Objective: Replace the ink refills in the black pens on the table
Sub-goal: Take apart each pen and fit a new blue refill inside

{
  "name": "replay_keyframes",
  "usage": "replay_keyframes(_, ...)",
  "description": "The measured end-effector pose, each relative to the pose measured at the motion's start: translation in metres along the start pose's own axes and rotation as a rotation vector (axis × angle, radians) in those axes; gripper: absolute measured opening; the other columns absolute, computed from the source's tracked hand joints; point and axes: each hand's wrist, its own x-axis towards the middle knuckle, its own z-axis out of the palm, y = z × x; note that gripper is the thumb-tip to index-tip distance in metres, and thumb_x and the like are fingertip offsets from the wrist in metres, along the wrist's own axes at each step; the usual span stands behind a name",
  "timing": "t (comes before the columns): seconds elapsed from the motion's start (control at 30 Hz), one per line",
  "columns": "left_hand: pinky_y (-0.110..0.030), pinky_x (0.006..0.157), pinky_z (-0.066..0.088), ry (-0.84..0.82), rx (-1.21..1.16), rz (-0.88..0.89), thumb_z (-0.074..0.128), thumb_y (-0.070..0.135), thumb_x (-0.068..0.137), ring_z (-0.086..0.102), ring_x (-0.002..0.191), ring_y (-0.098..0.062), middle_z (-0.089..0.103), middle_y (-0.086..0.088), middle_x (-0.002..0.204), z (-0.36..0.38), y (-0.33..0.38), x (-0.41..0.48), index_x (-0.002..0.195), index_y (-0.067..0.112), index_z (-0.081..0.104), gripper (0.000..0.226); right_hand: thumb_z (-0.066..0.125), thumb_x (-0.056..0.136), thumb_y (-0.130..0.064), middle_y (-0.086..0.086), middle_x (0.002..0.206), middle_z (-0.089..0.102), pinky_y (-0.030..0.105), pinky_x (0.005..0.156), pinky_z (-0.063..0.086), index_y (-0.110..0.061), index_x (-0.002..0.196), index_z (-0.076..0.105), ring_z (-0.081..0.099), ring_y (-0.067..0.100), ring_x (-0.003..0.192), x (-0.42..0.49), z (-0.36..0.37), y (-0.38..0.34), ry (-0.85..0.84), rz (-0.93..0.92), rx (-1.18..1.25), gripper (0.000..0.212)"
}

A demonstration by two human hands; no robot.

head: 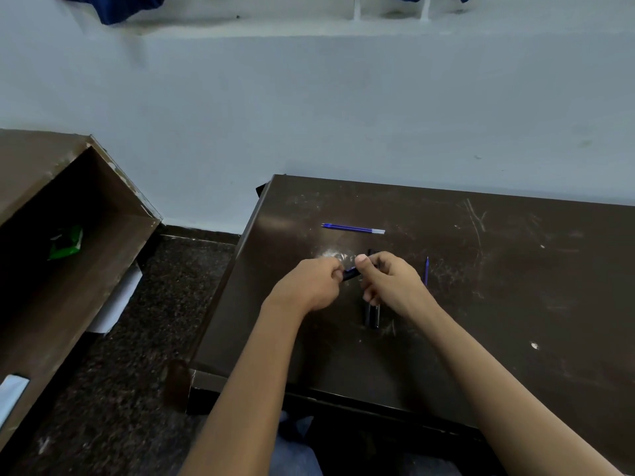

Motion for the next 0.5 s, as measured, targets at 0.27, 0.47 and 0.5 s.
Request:
replay_keyframes(0.27,-0.022,0.057,0.034,0.252,0.026,0.124,0.037,0.028,0.099,0.049,0.063,-0.008,0.054,0.002,0.077,0.020,-0.002,-0.006,0.096,0.014,0.059,0.026,0.050,0.097,-0.032,0.000,0.062,0.054,0.022,0.048,0.037,-0.012,0.081,0.057,0.043,0.008,0.047,-0.004,0.006,-0.007,-0.055,-0.001,0.149,0.026)
replay_keyframes(0.47,-0.032,0.068,0.042,0.234,0.014,0.143,0.035,0.026,0.099,0.053,0.077,-0.017,0.061,-0.010,0.100,0.024,0.004,-0.004,0.106,0.011,0.054,0.025,0.048,0.098,-0.025,-0.002,0.060,0.051,0.017,0.042,0.033,-0.011,0.086,0.054,0.038,0.006,0.045,-0.002,0.007,-0.008,-0.081,0.039,0.291,0.019)
replay_keyframes(0.5,-0.032,0.065,0.040,0.256,0.024,0.139,0.034,0.028,0.099,0.051,0.074,-0.016,0.059,-0.006,0.095,0.023,0.005,-0.005,0.103,0.013,0.054,0.025,0.048,0.098,-0.023,-0.002,0.060,0.050,0.017,0.041,0.032,-0.012,0.085,0.053,0.038,0.005,0.044,-0.001,0.007,-0.008,-0.087,0.037,0.303,0.018)
